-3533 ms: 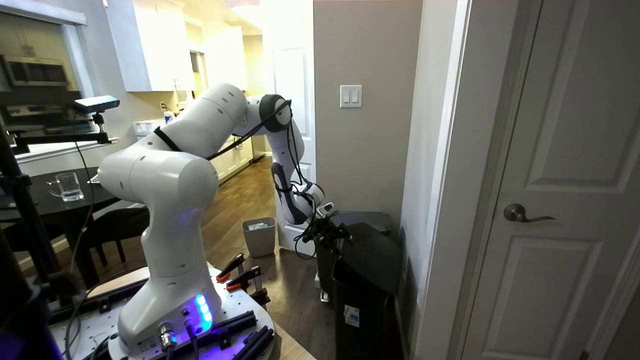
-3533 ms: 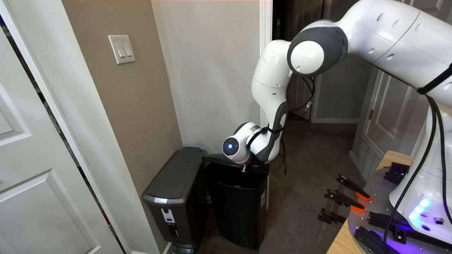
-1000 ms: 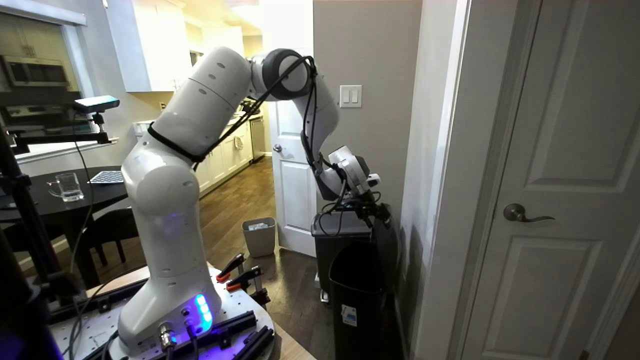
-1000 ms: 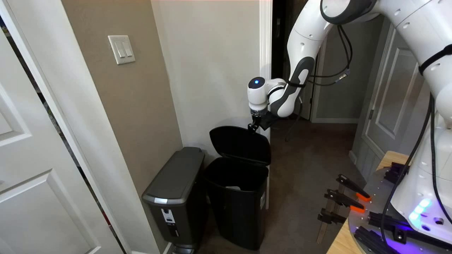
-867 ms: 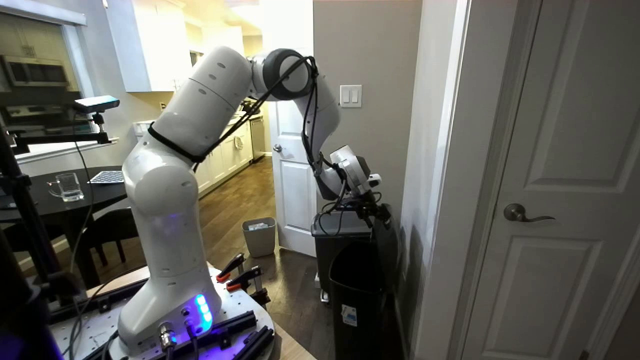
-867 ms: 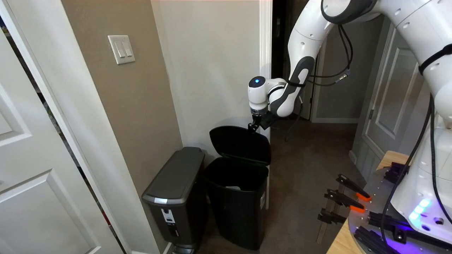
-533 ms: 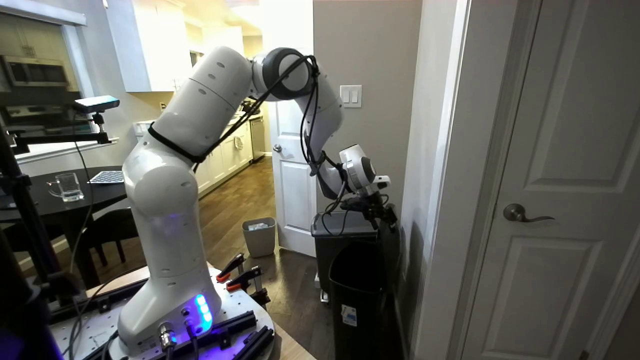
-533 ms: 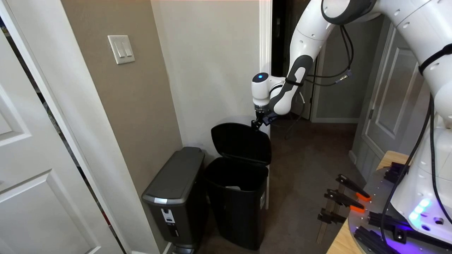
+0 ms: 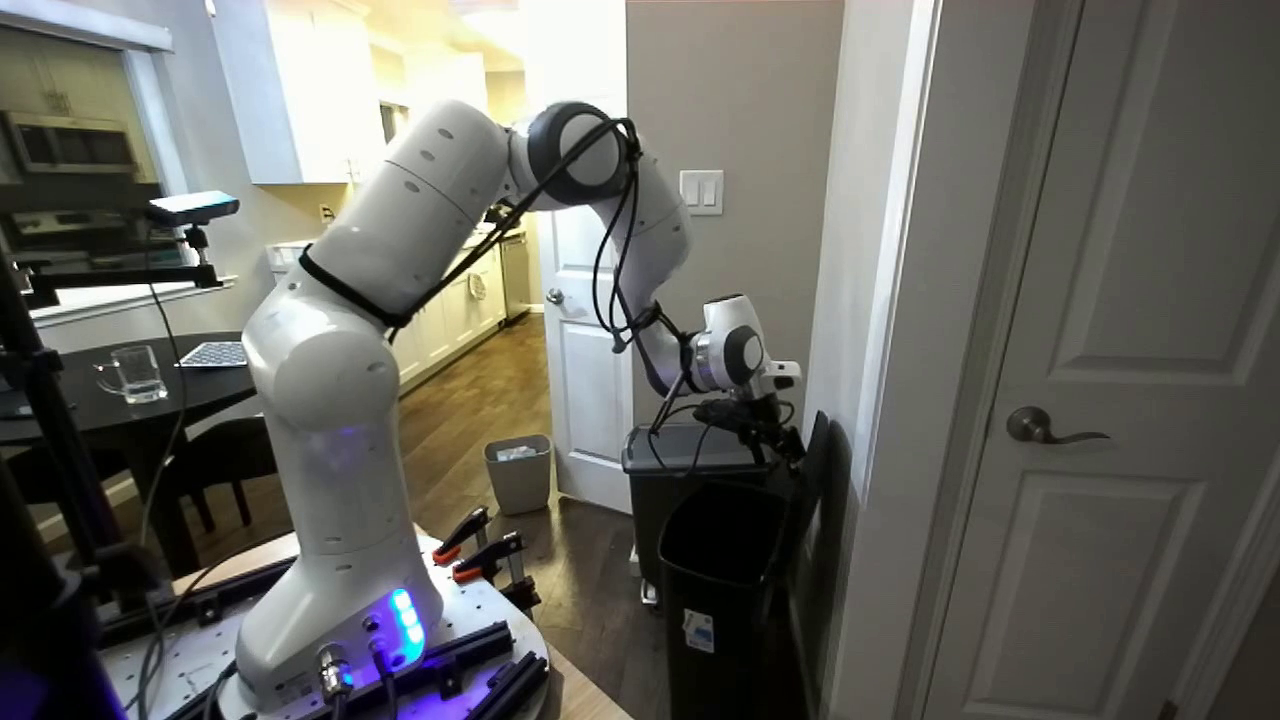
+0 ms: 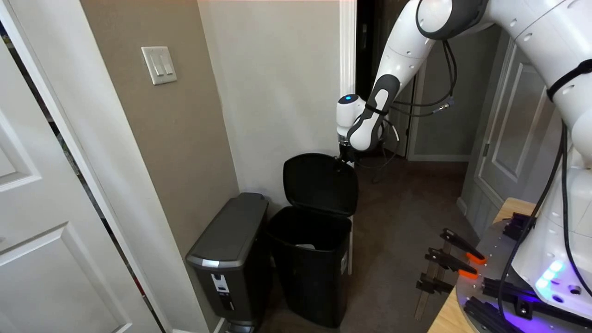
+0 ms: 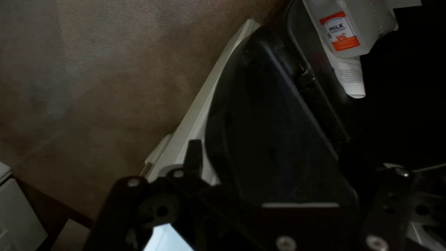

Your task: Lift the black bin lid fully upwards

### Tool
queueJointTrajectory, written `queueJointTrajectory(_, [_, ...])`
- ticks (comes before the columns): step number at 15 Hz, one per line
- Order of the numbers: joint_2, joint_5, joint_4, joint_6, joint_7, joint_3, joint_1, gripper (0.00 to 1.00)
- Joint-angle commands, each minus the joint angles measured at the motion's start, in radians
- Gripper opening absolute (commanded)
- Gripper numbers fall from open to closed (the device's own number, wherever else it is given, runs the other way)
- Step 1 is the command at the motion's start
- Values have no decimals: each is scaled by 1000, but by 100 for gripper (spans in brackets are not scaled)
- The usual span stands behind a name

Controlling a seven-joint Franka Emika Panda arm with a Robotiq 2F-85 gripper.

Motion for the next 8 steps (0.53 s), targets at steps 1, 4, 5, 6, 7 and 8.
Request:
queueJointTrajectory(1, [28,172,17,19,-152,-30,46,100])
queueJointTrajectory(4, [42,259,31,8,-220,-37,70,100])
queueJointTrajectory(5, [45,278,34,8,-237,-38,75,100])
queueJointTrajectory(6, [40,295,27,5,-224,-57,96,100])
queueJointTrajectory(7, [44,310,30,4,-227,-60,102,100])
queueJointTrajectory(8, [46,318,31,4,-225,-66,109,100])
